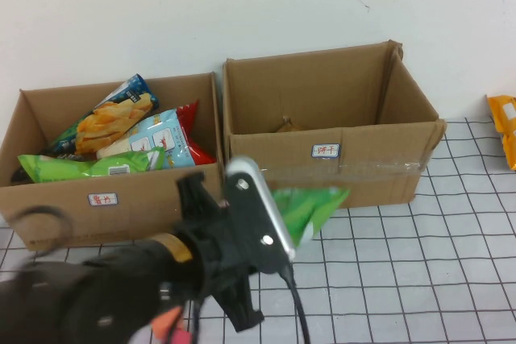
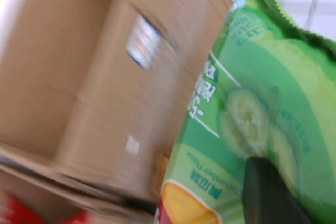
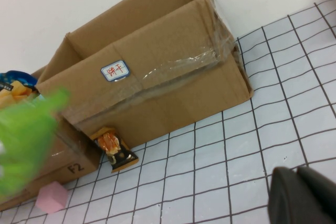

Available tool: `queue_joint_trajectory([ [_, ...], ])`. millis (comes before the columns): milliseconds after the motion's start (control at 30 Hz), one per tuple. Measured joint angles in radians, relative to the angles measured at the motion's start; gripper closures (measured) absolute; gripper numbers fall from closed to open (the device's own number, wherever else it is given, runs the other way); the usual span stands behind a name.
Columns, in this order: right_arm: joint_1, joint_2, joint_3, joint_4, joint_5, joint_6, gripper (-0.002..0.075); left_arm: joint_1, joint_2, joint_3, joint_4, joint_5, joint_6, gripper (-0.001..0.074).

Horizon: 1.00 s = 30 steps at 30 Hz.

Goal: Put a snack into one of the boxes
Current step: Pick up the potato chip, then place the potato chip in the potato chip box

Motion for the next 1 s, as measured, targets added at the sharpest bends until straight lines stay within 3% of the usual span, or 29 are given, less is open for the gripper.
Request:
queue_joint_trajectory([
  [233, 0.0, 0.0, 0.0, 0.0, 0.0, -0.002, 0.0727, 0.028, -0.226, 0.001, -0.027, -0.051, 0.0, 0.059],
  [467, 0.0, 0.0, 0.0, 0.0, 0.0, -0.002, 0.0727, 0.216, -0.248, -0.028, -0.232, -0.171, -0.019, 0.059],
  [700, 0.0, 0.0, 0.0, 0.0, 0.0, -0.006, 0.0727, 0.375, -0.125, -0.129, -0.268, -0.214, -0.109, 0.059],
  [1000, 0.0, 0.0, 0.0, 0.0, 0.0, -0.006, 0.0727, 0.391, 0.161, -0.318, -0.139, -0.192, -0.121, 0.059],
])
